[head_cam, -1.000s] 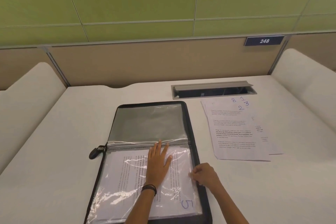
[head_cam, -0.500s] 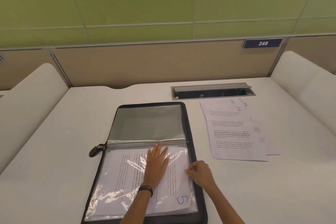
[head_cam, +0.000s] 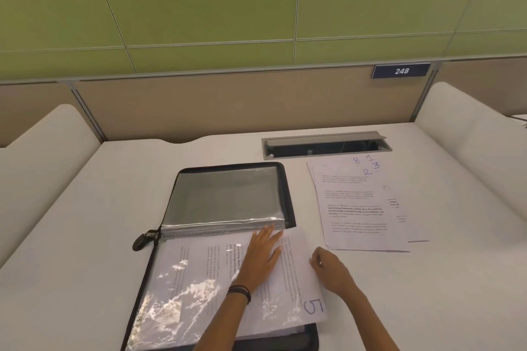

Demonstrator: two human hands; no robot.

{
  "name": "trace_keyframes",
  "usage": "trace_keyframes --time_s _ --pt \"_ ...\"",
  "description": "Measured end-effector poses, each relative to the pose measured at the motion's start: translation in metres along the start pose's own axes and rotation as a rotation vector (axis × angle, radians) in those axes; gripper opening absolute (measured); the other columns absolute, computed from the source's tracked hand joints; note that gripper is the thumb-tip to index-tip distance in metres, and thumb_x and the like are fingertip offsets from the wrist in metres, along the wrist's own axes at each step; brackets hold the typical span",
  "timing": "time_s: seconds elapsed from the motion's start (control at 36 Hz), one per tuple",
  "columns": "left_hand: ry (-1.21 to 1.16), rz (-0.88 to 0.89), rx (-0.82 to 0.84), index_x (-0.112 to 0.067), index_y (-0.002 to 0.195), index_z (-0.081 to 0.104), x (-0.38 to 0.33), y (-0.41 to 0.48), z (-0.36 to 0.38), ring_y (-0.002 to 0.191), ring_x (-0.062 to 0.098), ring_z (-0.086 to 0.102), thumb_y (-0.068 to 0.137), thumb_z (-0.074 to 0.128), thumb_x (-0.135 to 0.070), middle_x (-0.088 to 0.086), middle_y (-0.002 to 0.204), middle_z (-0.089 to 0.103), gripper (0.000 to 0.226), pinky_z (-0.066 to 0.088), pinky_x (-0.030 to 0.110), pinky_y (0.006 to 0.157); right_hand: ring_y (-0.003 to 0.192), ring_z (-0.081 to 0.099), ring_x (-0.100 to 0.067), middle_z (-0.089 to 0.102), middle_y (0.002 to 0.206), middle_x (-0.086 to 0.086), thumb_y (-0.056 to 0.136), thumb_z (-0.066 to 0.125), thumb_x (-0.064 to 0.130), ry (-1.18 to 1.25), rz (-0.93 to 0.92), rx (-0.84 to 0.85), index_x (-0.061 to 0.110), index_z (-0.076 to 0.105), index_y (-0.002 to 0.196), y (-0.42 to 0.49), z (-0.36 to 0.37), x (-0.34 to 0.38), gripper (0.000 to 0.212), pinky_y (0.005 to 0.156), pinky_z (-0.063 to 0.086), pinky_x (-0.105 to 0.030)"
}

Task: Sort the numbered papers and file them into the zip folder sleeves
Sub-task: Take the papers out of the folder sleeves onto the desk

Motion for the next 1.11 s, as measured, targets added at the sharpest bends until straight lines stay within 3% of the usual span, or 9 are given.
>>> trace_keyframes --time_s 0.11,0.19,0.36,0.5,0.67,0.78,0.92,1.03,1.11 --pt "0.041 0.017 0.094 -0.023 0.148 0.026 -0.013 0.008 0.006 0.146 0.015 0.007 0.098 0.028 -0.048 -0.001 0.158 0.014 0.056 -0.006 0.016 0.110 0.060 0.041 0.001 0.042 0.073 0.012 0.101 0.036 0.027 -0.032 0.013 -0.029 0.025 0.028 0.070 -0.008 -0.016 -0.015 0.032 0.054 0.035 -0.013" --pt "0.050 0.050 0.140 -0.021 0.148 0.025 -0.023 0.015 0.011 0.146 0.017 0.007 0.102 0.036 -0.029 0.001 0.158 0.013 0.048 -0.002 0.020 0.112 0.058 0.037 -0.001 0.042 0.071 0.010 0.101 0.034 0.026 -0.068 0.058 -0.075 0.024 0.025 0.069 -0.013 -0.029 -0.029 0.033 0.051 0.031 -0.015" --pt "0.021 0.038 0.197 -0.021 0.149 0.021 -0.035 0.028 0.018 0.146 0.020 0.007 0.102 0.036 -0.029 0.002 0.158 0.011 0.050 0.004 0.027 0.115 0.055 0.035 -0.003 0.041 0.069 0.009 0.101 0.032 0.026 -0.076 0.129 -0.139 0.025 0.019 0.068 -0.026 -0.052 -0.050 0.035 0.049 0.029 -0.017" --pt "0.002 0.092 0.220 -0.018 0.149 0.021 -0.048 0.032 0.021 0.146 0.016 0.009 0.102 0.037 -0.026 0.001 0.156 0.020 0.050 0.004 0.021 0.113 0.054 0.036 -0.004 0.041 0.068 0.008 0.101 0.033 0.026 -0.065 0.180 -0.200 0.021 0.026 0.073 -0.038 -0.071 -0.069 0.029 0.047 0.029 -0.018" --pt "-0.085 0.035 0.193 -0.026 0.146 0.028 -0.047 0.039 0.020 0.135 0.016 0.033 0.099 0.045 -0.030 0.001 0.144 0.038 0.050 0.025 0.024 0.107 0.054 0.037 -0.004 0.044 0.070 0.007 0.100 0.031 0.023 -0.130 0.229 -0.309 0.016 0.031 0.084 -0.055 -0.095 -0.085 0.018 0.049 0.027 -0.016" --pt "-0.078 0.039 0.197 -0.025 0.144 0.031 -0.051 0.044 0.017 0.128 0.014 0.038 0.098 0.047 -0.033 -0.002 0.136 0.043 0.049 0.028 0.021 0.101 0.053 0.034 -0.003 0.041 0.067 0.009 0.099 0.034 0.020 -0.184 0.256 -0.445 0.016 0.032 0.082 -0.069 -0.118 -0.094 0.018 0.049 0.025 -0.018" --pt "-0.035 0.098 0.146 -0.020 0.135 0.047 -0.063 0.049 0.008 0.119 0.013 0.048 0.099 0.047 -0.023 -0.003 0.126 0.053 0.037 0.032 0.014 0.091 0.060 0.040 -0.016 0.042 0.069 0.002 0.096 0.045 0.010 -0.203 0.251 -0.653 0.012 0.041 0.079 -0.083 -0.150 -0.104 0.018 0.050 0.023 -0.026" --pt "-0.005 0.122 0.113 -0.019 0.115 0.064 -0.079 0.058 -0.002 0.101 0.011 0.059 0.098 0.048 -0.021 -0.003 0.113 0.065 0.024 0.046 0.022 0.086 0.059 0.037 -0.020 0.052 0.070 -0.010 0.090 0.056 0.003 -0.269 0.252 -0.702 0.004 0.053 0.077 -0.084 -0.165 -0.111 0.013 0.052 0.026 -0.030" --pt "0.052 0.161 0.109 -0.016 0.109 0.068 -0.092 0.066 -0.007 0.094 0.010 0.060 0.096 0.052 -0.020 -0.003 0.108 0.067 0.021 0.044 0.019 0.078 0.063 0.038 -0.021 0.053 0.076 -0.010 0.092 0.050 0.005 -0.260 0.282 -0.729 0.004 0.052 0.080 -0.086 -0.176 -0.115 0.012 0.056 0.025 -0.031"
Point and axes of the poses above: each hand's wrist, its own y-axis towards the middle knuckle, its own z-axis out of the palm, x = y × z, the point moved 10 cm from there along y, towards the middle knuckle
